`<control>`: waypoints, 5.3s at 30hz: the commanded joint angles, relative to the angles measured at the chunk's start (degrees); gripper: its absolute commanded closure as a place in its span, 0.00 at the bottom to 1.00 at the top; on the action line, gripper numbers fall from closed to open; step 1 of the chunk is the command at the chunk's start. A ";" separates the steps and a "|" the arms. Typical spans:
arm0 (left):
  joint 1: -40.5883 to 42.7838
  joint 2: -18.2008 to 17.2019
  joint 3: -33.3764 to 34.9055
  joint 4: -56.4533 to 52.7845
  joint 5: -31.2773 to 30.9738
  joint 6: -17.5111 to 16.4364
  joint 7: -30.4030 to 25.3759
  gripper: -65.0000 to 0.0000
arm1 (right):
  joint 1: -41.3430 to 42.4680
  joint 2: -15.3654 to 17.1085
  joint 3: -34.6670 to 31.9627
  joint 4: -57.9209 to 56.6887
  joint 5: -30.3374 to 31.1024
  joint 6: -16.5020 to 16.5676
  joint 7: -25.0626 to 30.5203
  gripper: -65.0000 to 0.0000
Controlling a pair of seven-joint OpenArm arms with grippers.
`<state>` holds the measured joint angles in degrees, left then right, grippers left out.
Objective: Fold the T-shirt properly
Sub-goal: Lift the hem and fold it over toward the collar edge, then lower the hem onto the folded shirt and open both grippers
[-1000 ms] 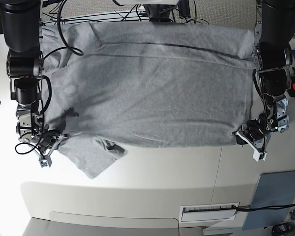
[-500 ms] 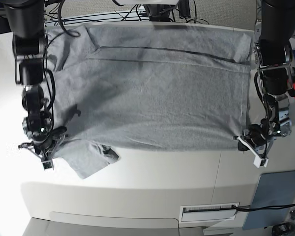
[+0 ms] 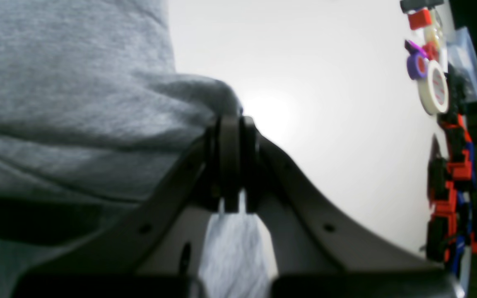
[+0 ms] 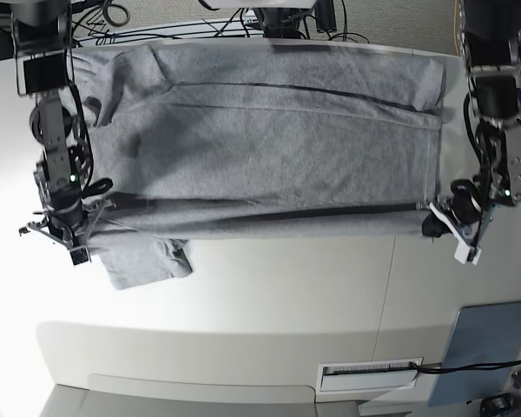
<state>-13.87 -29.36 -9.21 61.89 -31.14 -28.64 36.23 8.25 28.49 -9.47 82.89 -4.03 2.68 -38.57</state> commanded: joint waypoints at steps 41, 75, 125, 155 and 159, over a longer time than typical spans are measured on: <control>21.94 -1.27 -13.16 14.91 -3.63 -2.32 2.71 1.00 | -31.19 0.55 8.46 24.37 -7.65 -6.45 -6.54 1.00; 21.97 -1.33 -13.16 21.64 -0.20 -2.97 10.58 0.72 | -34.05 0.57 8.46 24.35 -10.05 -6.54 -8.35 0.71; 25.77 8.59 -13.05 32.37 -11.17 -11.36 10.69 0.52 | 6.34 -7.06 8.41 -13.25 22.32 12.28 -16.94 1.00; 25.81 8.61 -13.05 32.37 -11.10 -11.36 10.38 0.52 | -7.54 -6.88 8.46 11.96 6.84 11.96 -8.52 0.53; 25.81 8.61 -13.05 32.37 -11.10 -11.36 10.36 0.52 | -2.99 -6.91 8.46 4.96 10.60 12.07 -11.26 0.53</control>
<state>12.49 -20.01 -21.87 93.32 -41.15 -39.70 47.97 4.14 20.78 -1.32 86.89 6.57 15.09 -50.78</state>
